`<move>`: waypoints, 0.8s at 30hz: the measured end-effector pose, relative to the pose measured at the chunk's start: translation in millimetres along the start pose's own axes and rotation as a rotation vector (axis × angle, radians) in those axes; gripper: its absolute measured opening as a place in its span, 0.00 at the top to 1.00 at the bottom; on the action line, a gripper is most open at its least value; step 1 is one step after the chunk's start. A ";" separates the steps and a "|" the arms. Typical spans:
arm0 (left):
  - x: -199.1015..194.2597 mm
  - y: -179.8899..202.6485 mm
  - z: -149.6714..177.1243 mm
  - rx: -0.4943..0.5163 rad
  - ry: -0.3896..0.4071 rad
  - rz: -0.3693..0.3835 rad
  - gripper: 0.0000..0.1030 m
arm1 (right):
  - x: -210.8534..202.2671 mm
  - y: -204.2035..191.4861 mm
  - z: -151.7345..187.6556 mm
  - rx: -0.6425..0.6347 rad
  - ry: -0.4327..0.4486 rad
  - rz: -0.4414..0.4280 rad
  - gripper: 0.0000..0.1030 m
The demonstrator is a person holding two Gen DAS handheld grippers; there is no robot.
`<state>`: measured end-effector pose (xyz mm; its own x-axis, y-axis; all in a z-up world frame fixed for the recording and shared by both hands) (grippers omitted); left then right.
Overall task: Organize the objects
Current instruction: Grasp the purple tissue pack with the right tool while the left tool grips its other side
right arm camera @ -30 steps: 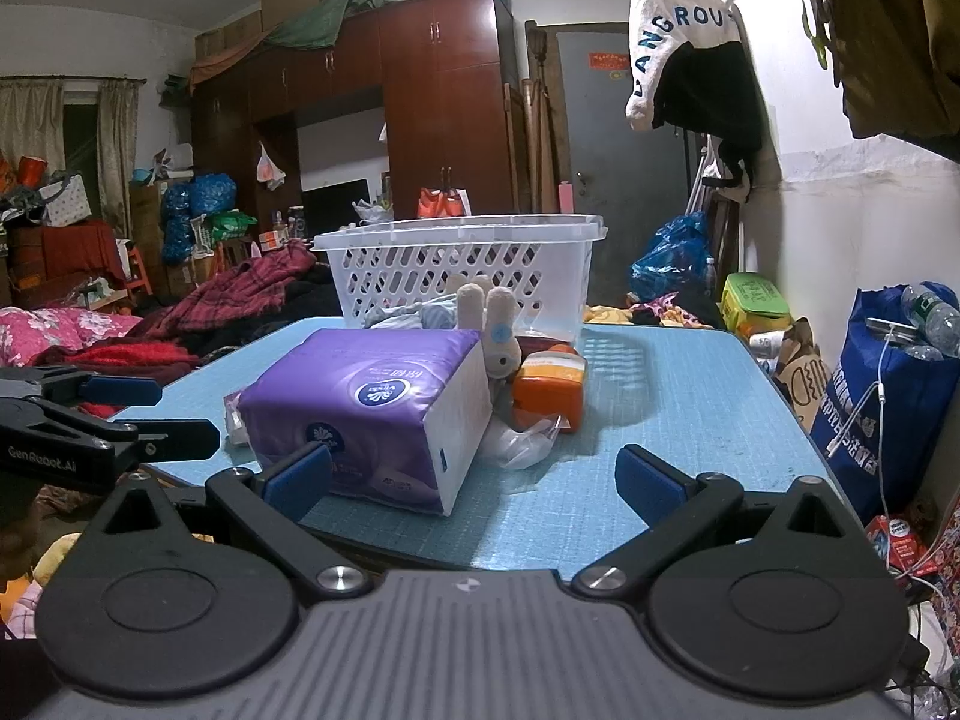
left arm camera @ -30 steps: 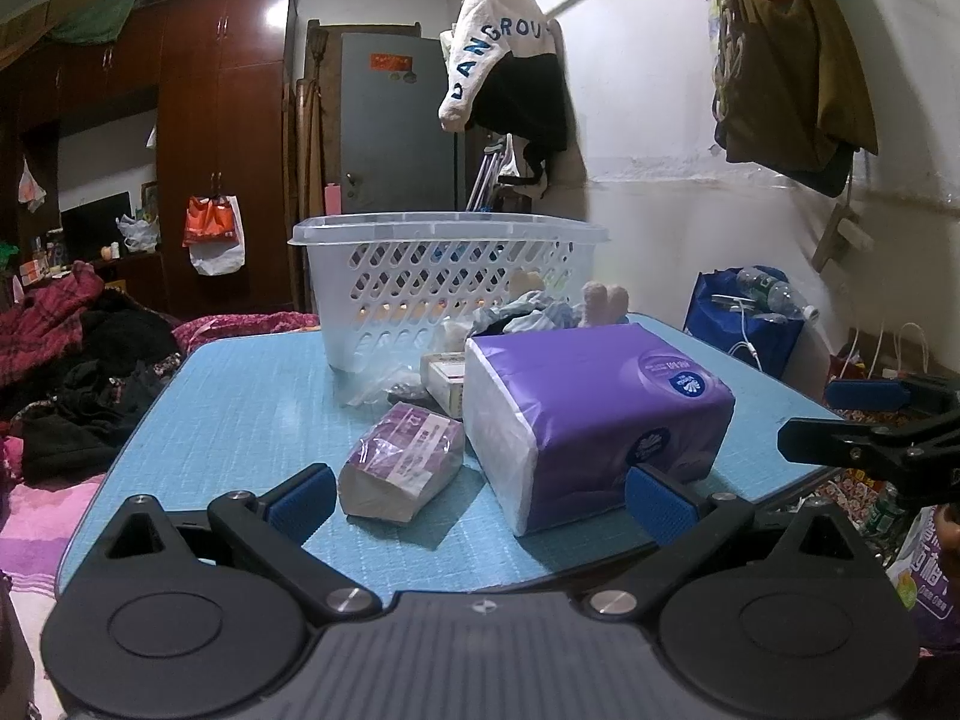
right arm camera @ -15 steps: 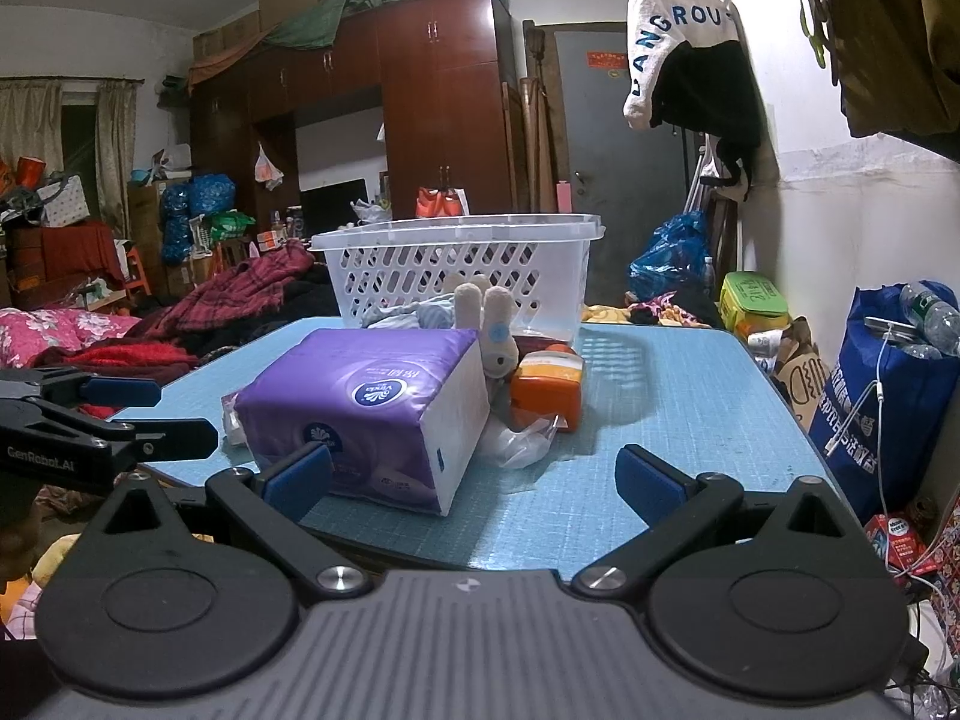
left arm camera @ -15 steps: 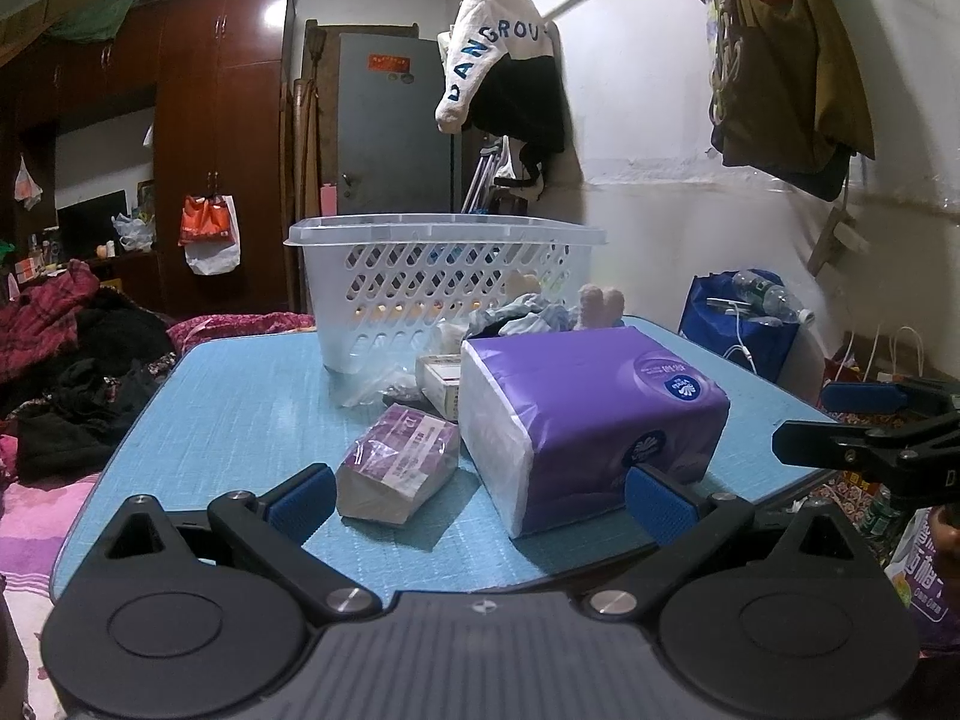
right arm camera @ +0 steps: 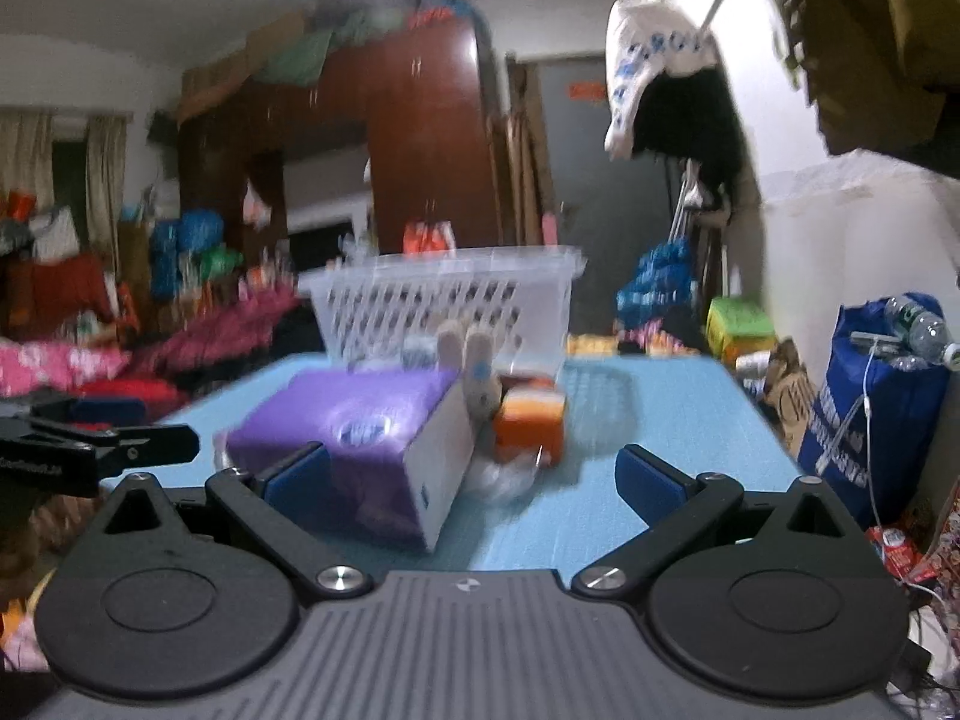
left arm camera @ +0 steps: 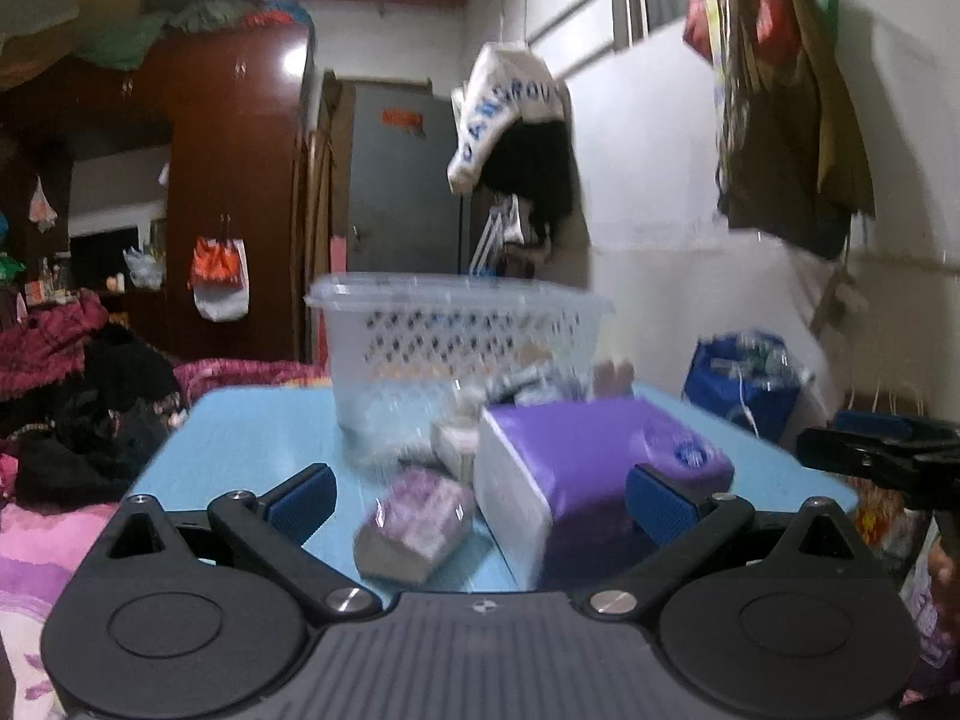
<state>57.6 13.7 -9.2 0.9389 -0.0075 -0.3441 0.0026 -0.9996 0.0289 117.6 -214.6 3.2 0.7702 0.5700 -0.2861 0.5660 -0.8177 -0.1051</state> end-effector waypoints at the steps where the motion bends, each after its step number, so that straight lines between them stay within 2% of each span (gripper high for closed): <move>1: 0.3 -0.6 -1.9 0.009 0.017 -0.008 0.00 | -2.2 0.5 -1.1 -0.011 0.040 -0.013 0.00; 3: 2.8 -0.4 -4.4 0.030 0.042 -0.007 0.00 | -1.4 1.8 -3.2 -0.029 0.051 0.014 0.00; 6: 12.1 6.1 0.1 0.074 0.020 0.016 0.00 | 5.3 1.0 -2.6 -0.053 0.035 0.016 0.00; 9: 21.7 13.6 7.8 0.112 0.004 0.065 0.00 | 15.8 -4.2 3.3 -0.090 0.005 -0.077 0.00; 13: 38.1 11.2 17.3 0.088 -0.038 0.135 0.03 | 38.7 -7.9 10.3 -0.118 -0.043 -0.124 0.00; 15: 45.9 7.0 22.8 0.080 -0.057 0.142 0.13 | 44.3 -7.2 14.7 -0.104 -0.058 -0.148 0.04; 17: 50.6 2.1 27.2 0.071 -0.070 0.149 0.17 | 48.2 -7.0 17.3 -0.094 -0.071 -0.173 0.15; 20: 50.7 4.0 31.0 0.080 -0.060 0.199 0.26 | 48.9 -6.2 21.4 -0.099 -0.078 -0.186 0.24; 24: 52.0 15.8 29.6 0.136 -0.030 0.208 0.30 | 49.8 -6.9 26.4 -0.106 -0.096 -0.225 0.35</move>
Point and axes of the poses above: each gripper's, at about its wrist camera, not at the fingertips, and x roughly the way its jaws point, y to its right, z to its underside, the point moved 6 cm from there along x, roughly the way its jaws point, and after that the axes turned 7 degrees about -y, right-handed, at the moved point
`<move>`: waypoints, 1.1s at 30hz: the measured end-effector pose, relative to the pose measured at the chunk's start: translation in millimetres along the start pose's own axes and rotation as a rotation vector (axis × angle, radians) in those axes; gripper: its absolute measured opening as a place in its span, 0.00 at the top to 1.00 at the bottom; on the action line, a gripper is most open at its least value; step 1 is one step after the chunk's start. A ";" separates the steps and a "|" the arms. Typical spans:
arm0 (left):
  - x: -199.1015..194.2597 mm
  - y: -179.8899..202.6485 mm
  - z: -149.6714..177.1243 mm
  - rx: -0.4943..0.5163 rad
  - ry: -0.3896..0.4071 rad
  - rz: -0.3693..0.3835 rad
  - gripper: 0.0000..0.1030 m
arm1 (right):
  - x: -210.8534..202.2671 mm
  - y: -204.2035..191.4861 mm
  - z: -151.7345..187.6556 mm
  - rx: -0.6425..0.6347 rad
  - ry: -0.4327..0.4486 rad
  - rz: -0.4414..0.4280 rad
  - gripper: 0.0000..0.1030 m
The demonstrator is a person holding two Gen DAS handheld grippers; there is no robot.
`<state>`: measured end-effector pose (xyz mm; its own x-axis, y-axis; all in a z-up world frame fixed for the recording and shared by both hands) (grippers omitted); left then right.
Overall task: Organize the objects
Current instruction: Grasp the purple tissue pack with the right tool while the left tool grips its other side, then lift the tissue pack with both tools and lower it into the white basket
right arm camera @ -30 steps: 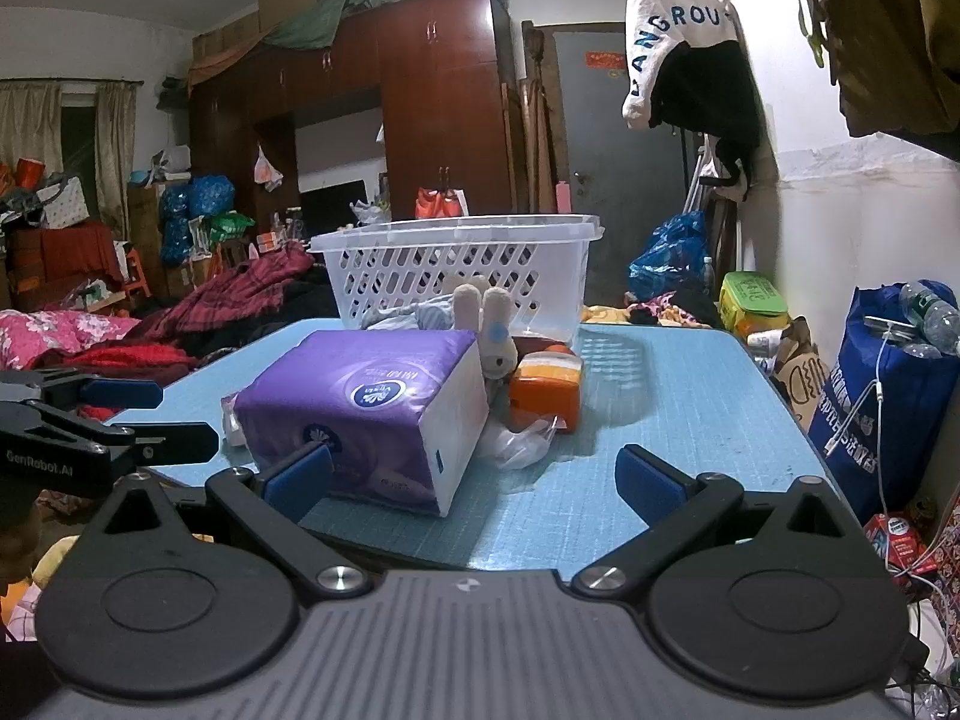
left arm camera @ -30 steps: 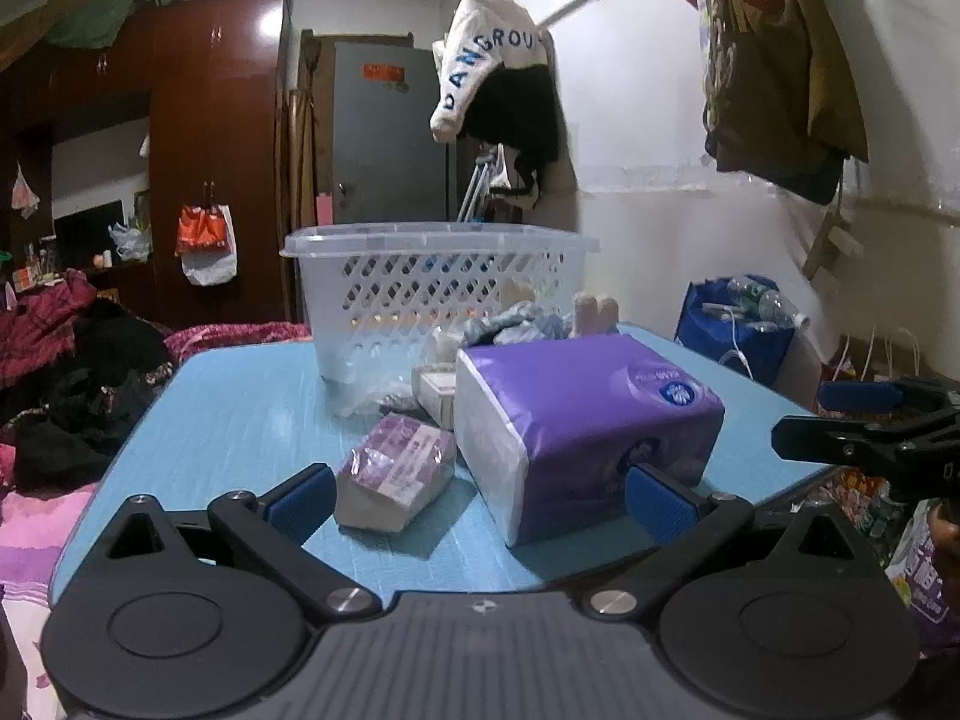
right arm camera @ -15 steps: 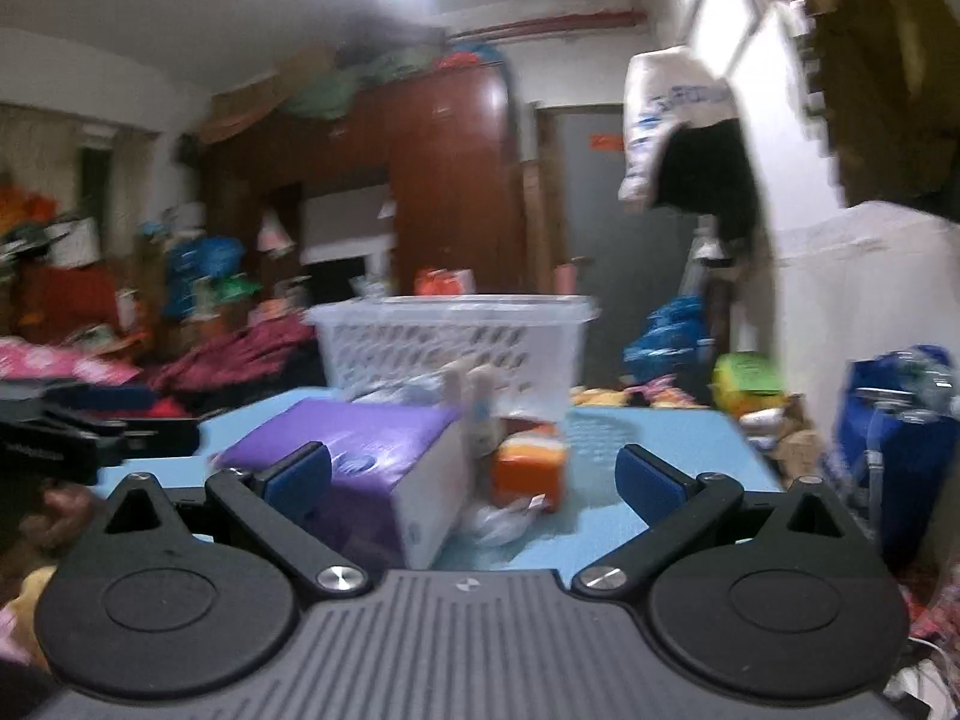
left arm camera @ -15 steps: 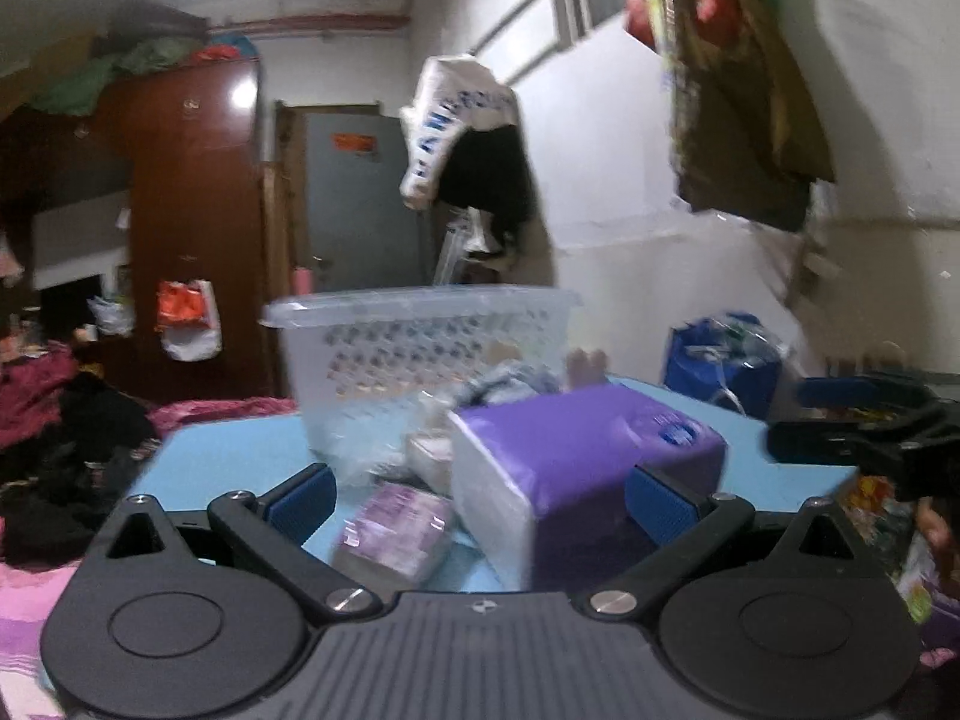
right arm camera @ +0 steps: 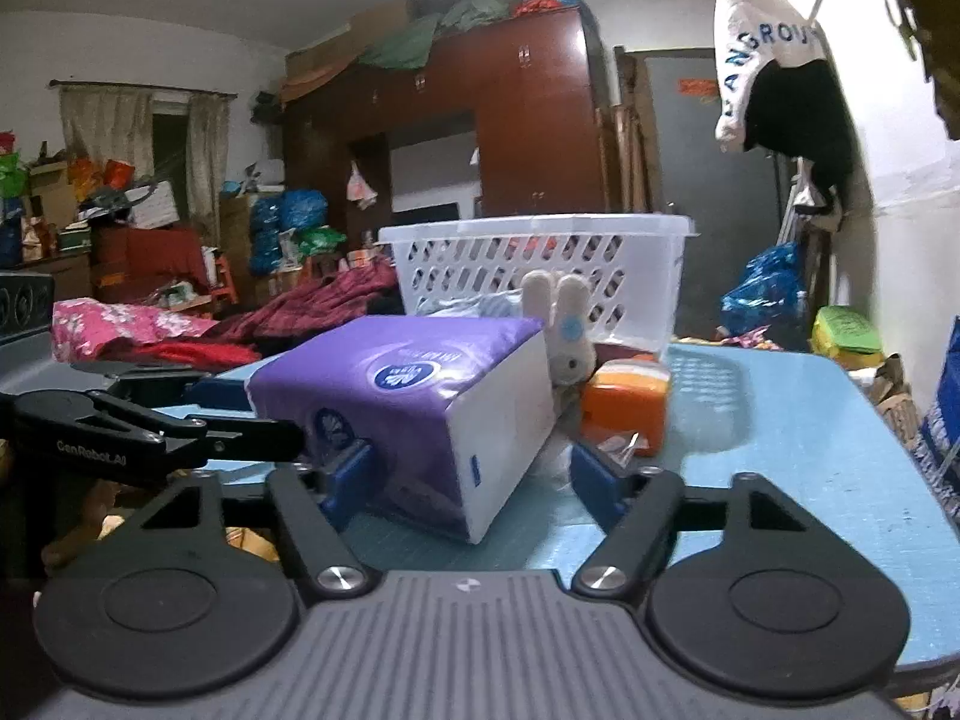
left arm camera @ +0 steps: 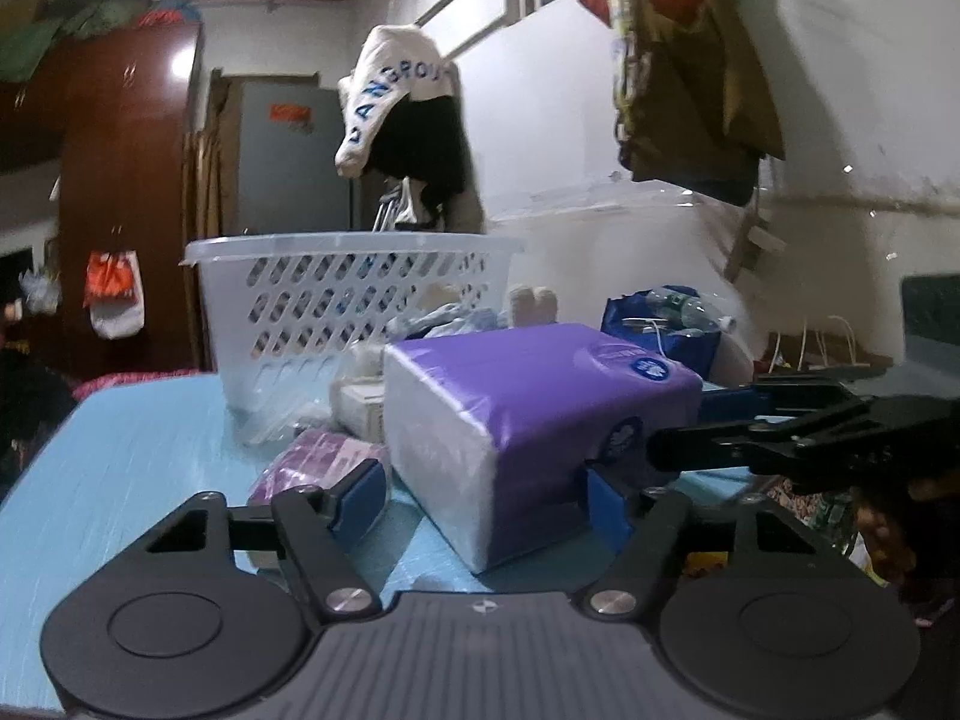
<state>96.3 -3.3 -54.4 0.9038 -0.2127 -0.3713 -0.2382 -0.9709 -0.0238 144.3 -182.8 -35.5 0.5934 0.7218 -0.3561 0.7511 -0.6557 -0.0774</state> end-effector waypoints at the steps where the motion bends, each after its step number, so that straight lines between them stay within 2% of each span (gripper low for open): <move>1: 0.8 1.2 0.0 0.005 0.003 0.006 0.31 | 2.1 -0.4 0.6 -0.002 -0.003 -0.009 0.37; 5: 2.4 2.9 2.4 0.011 0.008 0.048 0.42 | 4.4 -2.2 2.9 -0.012 -0.009 -0.051 0.43; 11: 2.1 3.5 4.0 0.032 0.033 0.069 0.47 | 1.6 -0.5 1.2 -0.031 0.012 -0.105 0.48; 15: 0.3 0.1 3.1 0.013 0.046 0.088 0.49 | 2.2 0.4 0.5 -0.039 0.020 -0.112 0.52; 24: -24.3 4.4 -9.3 0.039 0.135 0.077 0.51 | -11.0 -9.6 -9.9 -0.076 0.075 -0.098 0.57; 28: -36.0 5.3 -29.4 0.052 0.174 0.078 0.51 | -19.9 -16.4 -25.6 -0.115 0.114 -0.071 0.58; 33: -43.1 -4.2 -90.4 0.099 0.229 0.077 0.51 | -27.2 -18.5 -73.8 -0.167 0.178 -0.035 0.58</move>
Point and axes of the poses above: each gripper's, at about its wrist camera, not at the fingertips, and x roughly the way its jaws point, y to its right, z to its underside, the point moved 6 cm from there along x, roughly the way its jaws point, and after that the axes turned 7 degrees about -y, right-handed, at the moved point
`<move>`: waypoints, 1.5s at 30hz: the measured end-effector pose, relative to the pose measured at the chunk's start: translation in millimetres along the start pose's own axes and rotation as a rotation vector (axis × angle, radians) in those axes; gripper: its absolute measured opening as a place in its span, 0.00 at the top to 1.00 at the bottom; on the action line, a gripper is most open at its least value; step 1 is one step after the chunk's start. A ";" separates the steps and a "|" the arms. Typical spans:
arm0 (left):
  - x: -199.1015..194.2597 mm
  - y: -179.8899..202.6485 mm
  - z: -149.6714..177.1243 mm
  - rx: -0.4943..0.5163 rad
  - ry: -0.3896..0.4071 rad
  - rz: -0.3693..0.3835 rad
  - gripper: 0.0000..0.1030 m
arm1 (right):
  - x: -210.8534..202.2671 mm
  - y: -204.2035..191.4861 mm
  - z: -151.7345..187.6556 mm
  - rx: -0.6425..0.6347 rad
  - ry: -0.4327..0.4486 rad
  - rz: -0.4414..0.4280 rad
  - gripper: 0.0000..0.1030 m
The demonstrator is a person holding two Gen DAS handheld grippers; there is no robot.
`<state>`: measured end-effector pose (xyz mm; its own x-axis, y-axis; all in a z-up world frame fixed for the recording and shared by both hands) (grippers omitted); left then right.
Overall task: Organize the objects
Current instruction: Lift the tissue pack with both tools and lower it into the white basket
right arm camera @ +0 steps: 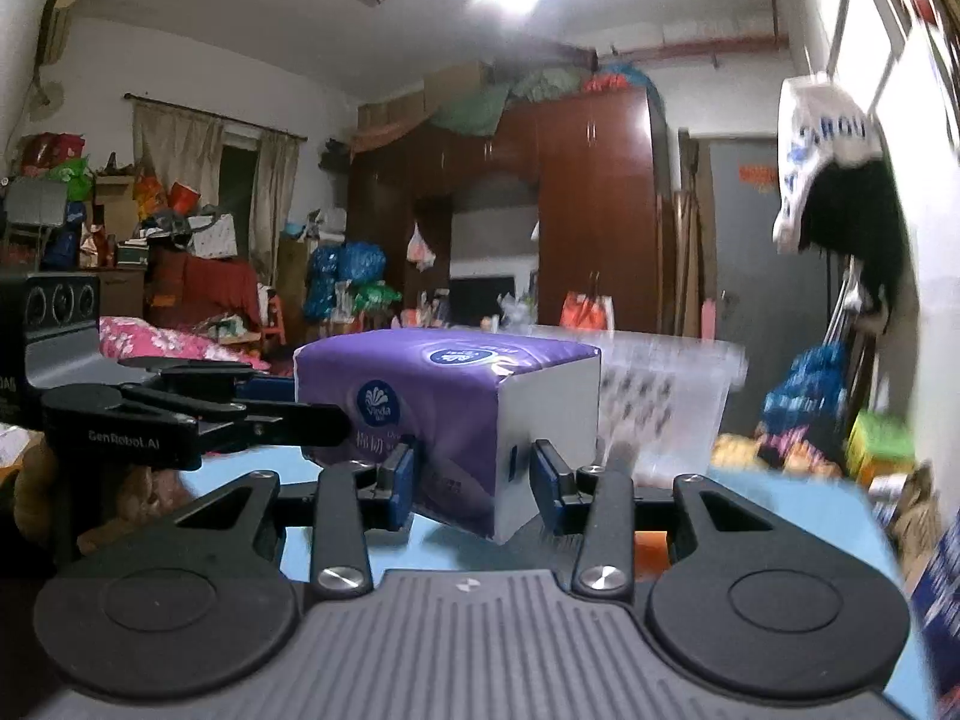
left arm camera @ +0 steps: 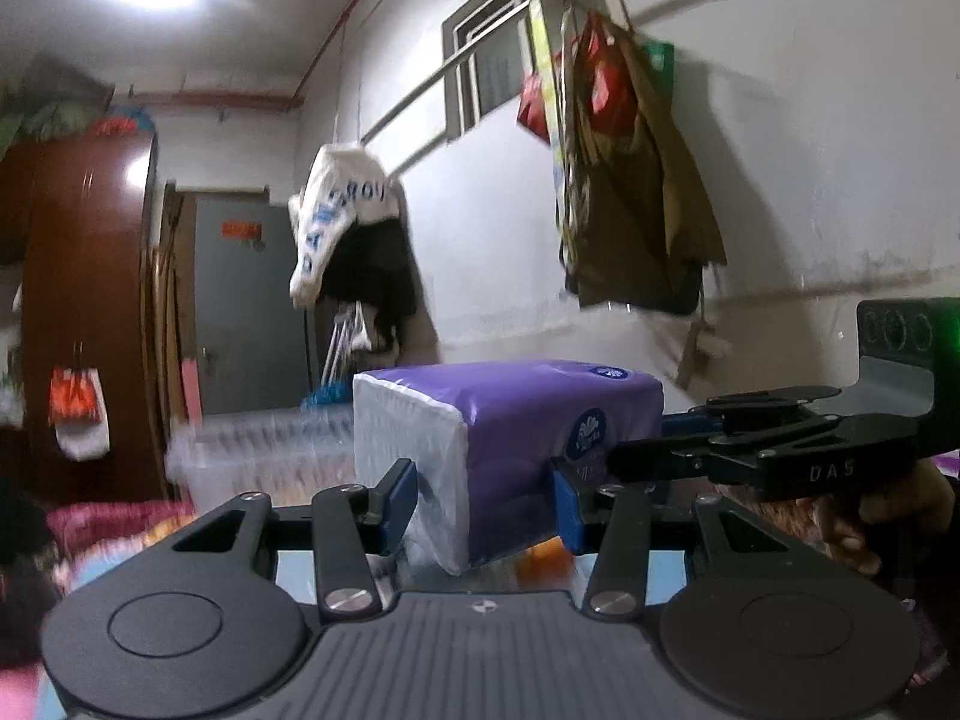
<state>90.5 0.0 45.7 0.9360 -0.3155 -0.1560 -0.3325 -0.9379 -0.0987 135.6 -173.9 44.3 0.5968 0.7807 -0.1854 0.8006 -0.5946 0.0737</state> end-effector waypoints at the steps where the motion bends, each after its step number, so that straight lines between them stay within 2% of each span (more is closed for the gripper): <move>1: 3.9 -5.9 -15.2 0.006 0.010 0.001 0.51 | 2.6 3.7 -13.5 -0.002 0.014 0.006 0.58; 3: 14.8 -19.6 -42.1 0.021 0.024 0.005 0.51 | 11.7 11.5 -41.5 -0.022 0.034 0.022 0.58; 7: 56.8 -61.7 -82.5 -0.008 -0.002 0.064 0.51 | 46.3 35.7 -86.3 -0.034 0.040 0.058 0.58; 11: 107.2 -97.2 -87.0 -0.050 -0.081 0.067 0.51 | 98.8 66.6 -107.0 -0.003 -0.023 0.079 0.58; 16: 166.0 -132.3 -60.4 -0.136 -0.219 0.053 0.51 | 157.9 96.1 -90.3 0.049 -0.147 0.099 0.59; 20: 199.1 -151.6 -44.4 -0.182 -0.316 0.004 0.51 | 195.3 116.6 -67.7 0.112 -0.228 0.100 0.59; 27: 224.9 -165.9 -26.7 -0.213 -0.439 -0.048 0.51 | 210.1 122.0 -45.9 0.137 -0.343 0.122 0.61; 31: 233.9 -171.1 -20.7 -0.219 -0.489 -0.078 0.51 | 219.3 121.0 -42.9 0.141 -0.411 0.132 0.61; 34: 232.1 -170.3 -18.6 -0.201 -0.492 -0.099 0.51 | 224.3 122.6 -39.8 0.129 -0.451 0.122 0.61; 35: 230.2 -171.1 -20.5 -0.201 -0.480 -0.109 0.49 | 222.8 122.9 -39.9 0.135 -0.449 0.114 0.62; 36: 228.7 -171.4 -22.9 -0.203 -0.464 -0.114 0.39 | 220.7 123.1 -40.4 0.135 -0.443 0.109 0.62; 37: 225.1 -170.8 -25.9 -0.204 -0.442 -0.118 0.33 | 219.3 125.1 -41.8 0.136 -0.436 0.112 0.60; 38: 221.2 -169.5 -29.6 -0.196 -0.417 -0.129 0.23 | 215.0 125.7 -43.4 0.136 -0.426 0.125 0.51; 39: 214.3 -167.9 -34.2 -0.180 -0.386 -0.150 0.20 | 211.8 123.5 -45.6 0.135 -0.416 0.144 0.43; 41: 193.6 -164.4 -43.8 -0.167 -0.319 -0.180 0.20 | 194.0 120.1 -53.7 0.106 -0.359 0.186 0.12; 43: 164.4 -161.0 -54.0 -0.190 -0.236 -0.197 0.12 | 170.4 114.4 -64.5 0.086 -0.278 0.218 0.02; 44: 147.5 -158.7 -56.1 -0.202 -0.196 -0.197 0.03 | 152.3 110.6 -68.2 0.088 -0.232 0.228 0.00; 45: 135.2 -155.8 -55.8 -0.218 -0.173 -0.196 0.00 | 138.2 107.4 -70.1 0.094 -0.202 0.230 0.00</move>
Point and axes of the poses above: each gripper's, at about its wrist camera, not at the fingertips, and x roughly the way its jaws point, y to its right, z to its underside, the point moved 6 cm from there along x, roughly the way its jaws point, and after that the axes turned 7 degrees about -y, right-handed, at the moved point
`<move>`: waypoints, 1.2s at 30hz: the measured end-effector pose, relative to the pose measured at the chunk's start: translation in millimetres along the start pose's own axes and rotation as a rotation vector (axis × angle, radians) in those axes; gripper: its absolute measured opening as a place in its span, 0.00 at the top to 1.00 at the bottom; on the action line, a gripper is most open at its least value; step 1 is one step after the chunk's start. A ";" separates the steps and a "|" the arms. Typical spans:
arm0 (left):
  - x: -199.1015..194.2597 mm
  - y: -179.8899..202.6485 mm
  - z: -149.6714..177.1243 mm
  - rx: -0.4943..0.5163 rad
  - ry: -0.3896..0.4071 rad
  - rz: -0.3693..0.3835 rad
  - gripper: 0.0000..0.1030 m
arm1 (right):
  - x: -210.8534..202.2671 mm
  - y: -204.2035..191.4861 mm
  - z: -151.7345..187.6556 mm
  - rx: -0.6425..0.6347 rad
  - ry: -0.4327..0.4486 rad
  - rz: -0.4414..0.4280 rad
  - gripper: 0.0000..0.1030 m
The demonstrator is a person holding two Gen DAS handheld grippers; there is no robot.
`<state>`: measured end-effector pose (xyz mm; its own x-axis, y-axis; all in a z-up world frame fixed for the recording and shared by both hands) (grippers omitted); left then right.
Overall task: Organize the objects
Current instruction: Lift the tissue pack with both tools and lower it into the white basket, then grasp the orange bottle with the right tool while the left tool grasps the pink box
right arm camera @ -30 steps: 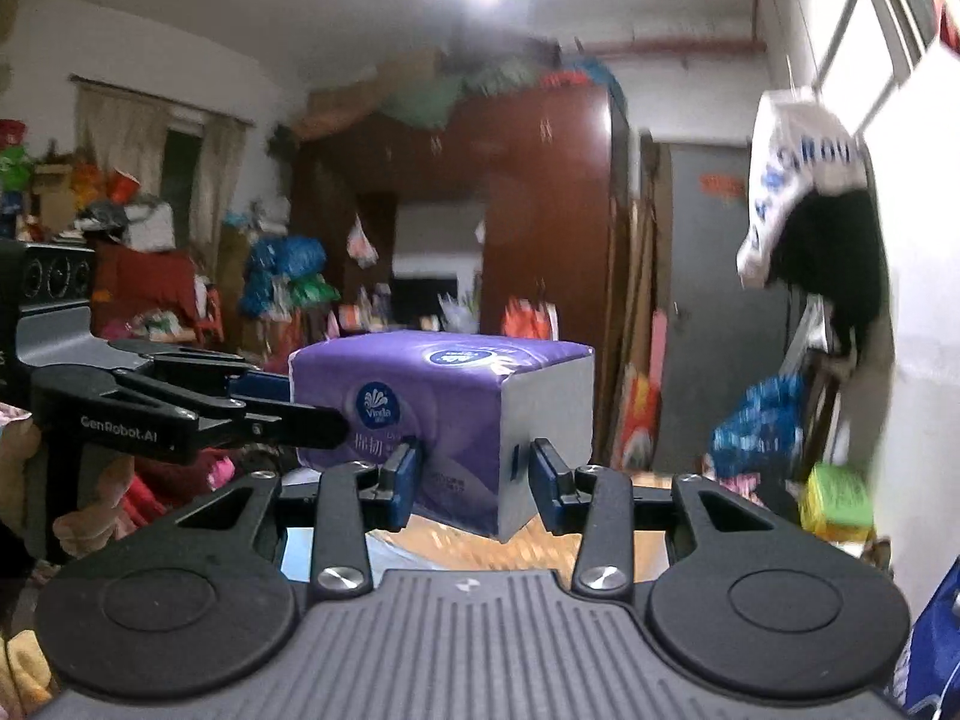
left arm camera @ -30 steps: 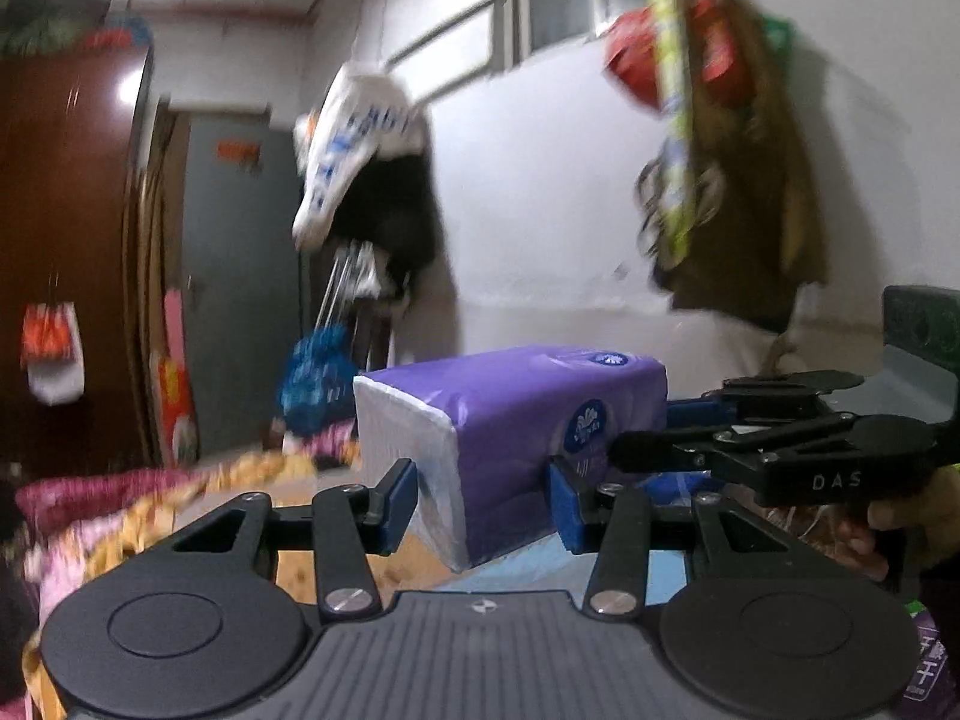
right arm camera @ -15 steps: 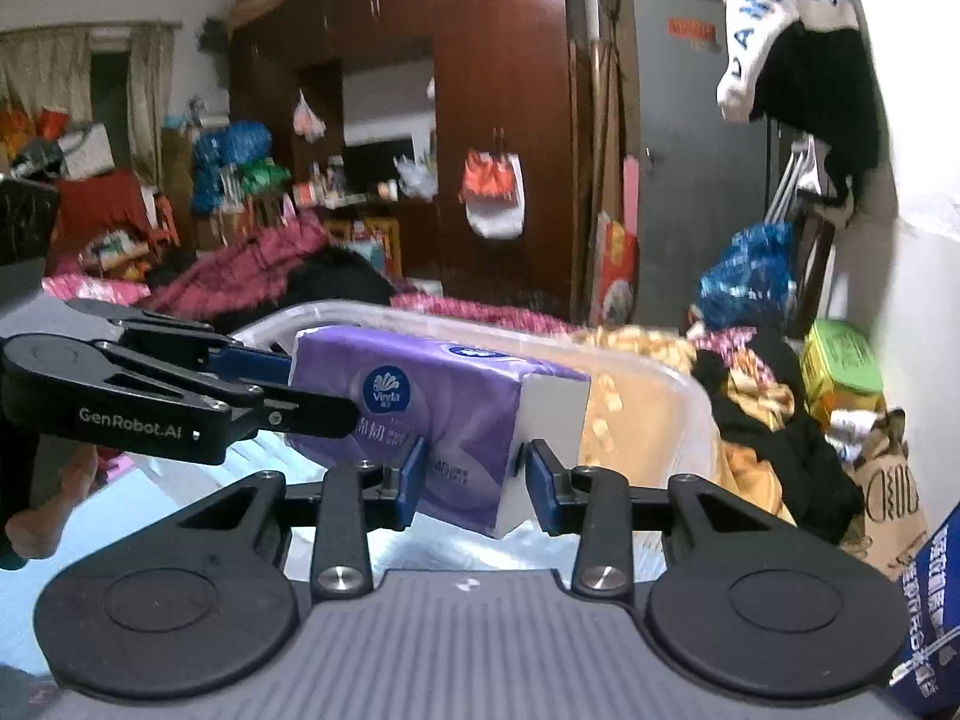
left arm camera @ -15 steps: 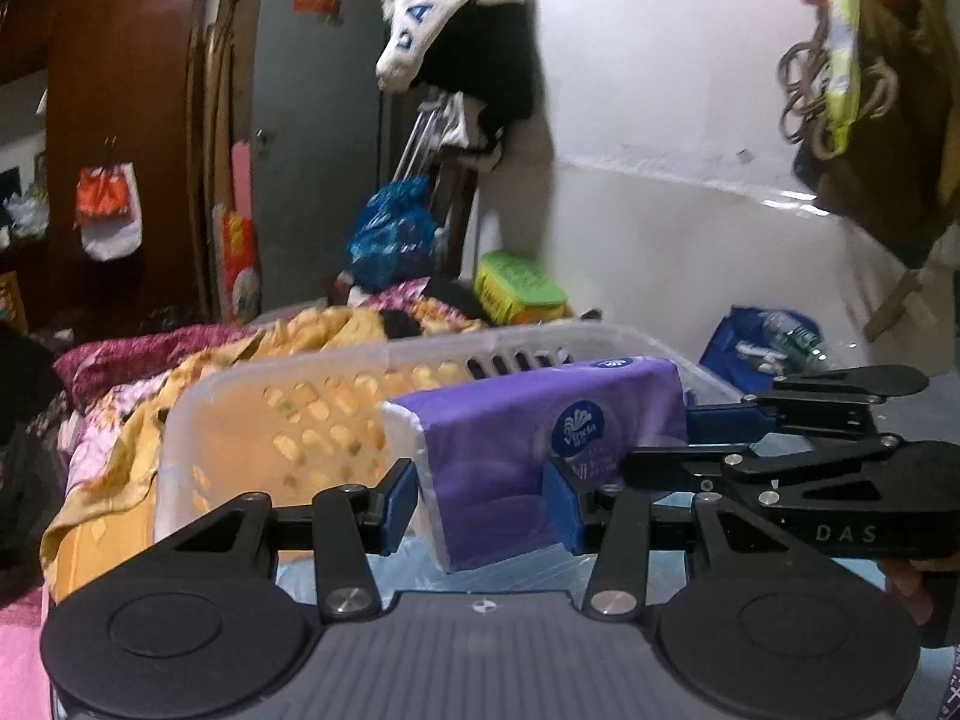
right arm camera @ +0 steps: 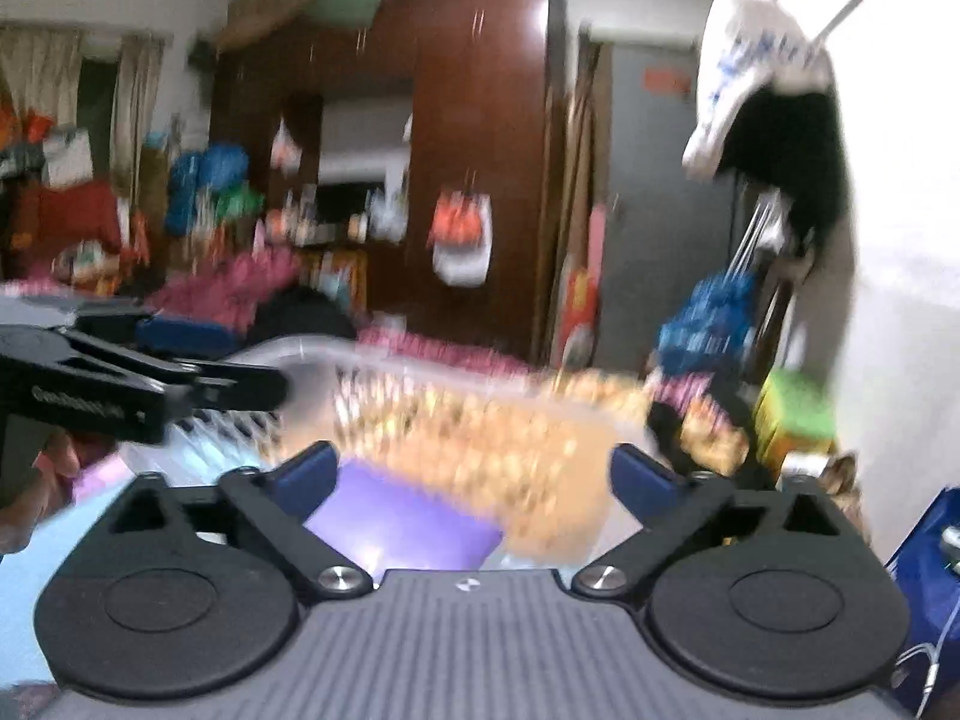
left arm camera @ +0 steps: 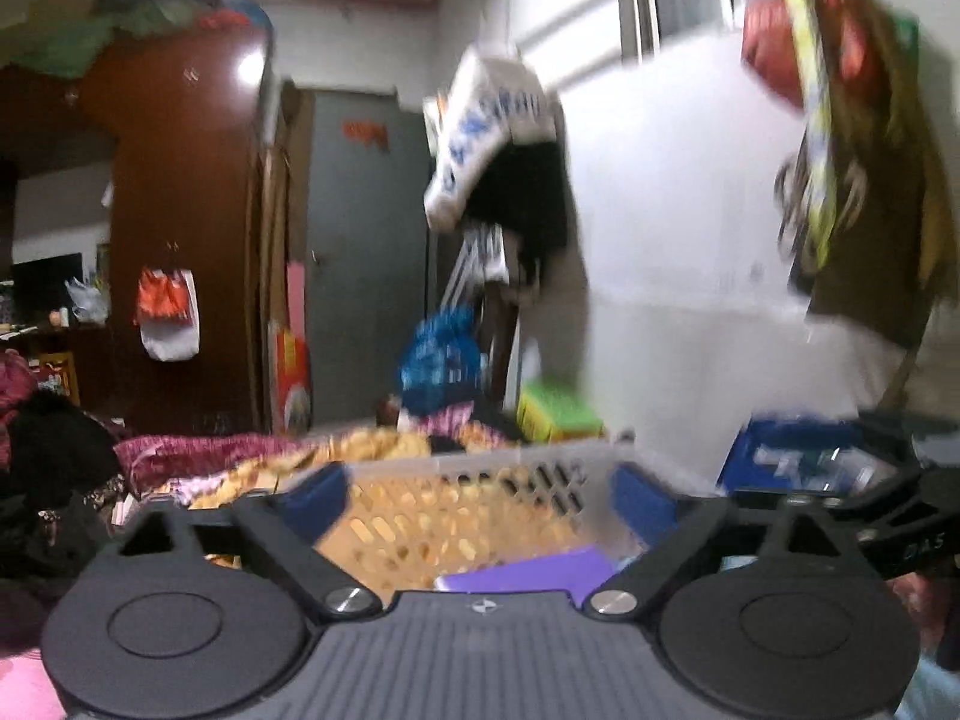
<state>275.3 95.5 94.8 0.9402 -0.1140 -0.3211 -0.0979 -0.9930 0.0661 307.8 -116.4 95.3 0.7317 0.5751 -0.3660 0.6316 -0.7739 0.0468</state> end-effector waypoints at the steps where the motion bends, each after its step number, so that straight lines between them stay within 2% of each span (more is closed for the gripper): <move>1: -13.8 -0.4 6.0 -0.024 0.018 0.011 0.00 | -15.9 -0.1 3.9 0.012 0.025 -0.012 0.00; 3: -31.1 2.6 25.0 -0.046 -0.005 0.030 0.00 | -46.3 -0.4 21.1 0.040 0.071 -0.031 0.00; 5: -42.2 8.0 52.5 -0.044 -0.060 0.030 0.00 | -69.6 1.4 44.6 0.085 0.108 -0.019 0.00; 8: -57.0 11.7 97.1 -0.043 -0.120 -0.021 0.00 | -89.7 3.9 87.2 0.168 0.108 -0.031 0.00; 12: -82.0 12.2 137.5 -0.028 -0.119 0.009 0.00 | -101.3 3.8 136.2 0.269 0.069 -0.082 0.00; 14: -93.7 15.0 148.1 -0.015 -0.103 0.005 0.00 | -100.0 -2.2 149.5 0.251 0.043 -0.091 0.00; 17: -105.0 20.7 162.4 -0.013 -0.091 0.013 0.00 | -91.9 -5.2 149.2 0.204 0.033 -0.035 0.00; 22: -102.4 24.5 180.7 0.001 -0.120 -0.001 0.00 | -86.0 -13.2 159.4 0.192 -0.011 -0.043 0.00; 24: -100.0 23.7 185.2 -0.004 -0.130 0.006 0.00 | -83.7 -8.8 163.3 0.198 -0.027 -0.029 0.03; 28: -94.4 21.0 194.0 -0.003 -0.149 0.008 0.00 | -77.6 -1.7 162.1 0.220 -0.054 -0.044 0.20; 30: -90.7 19.5 197.0 -0.012 -0.161 0.010 0.00 | -72.1 -5.3 158.3 0.188 -0.073 -0.036 0.21; 36: -85.9 21.9 201.0 -0.004 -0.178 0.000 0.00 | -49.6 -12.2 153.2 0.143 -0.178 0.001 0.34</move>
<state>126.8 77.3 -66.0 0.8674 -0.1184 -0.4832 -0.0965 -0.9929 0.0701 224.5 -176.2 -29.5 0.6673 0.5287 -0.5246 0.5791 -0.8113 -0.0809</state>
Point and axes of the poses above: each gripper's, at about its wrist camera, not at the fingertips, and x roughly the way its jaws point, y to its right, z to its underside, the point moved 6 cm from there along x, roughly the way its jaws point, and after that the axes turned 7 degrees about -y, right-handed, at the moved point
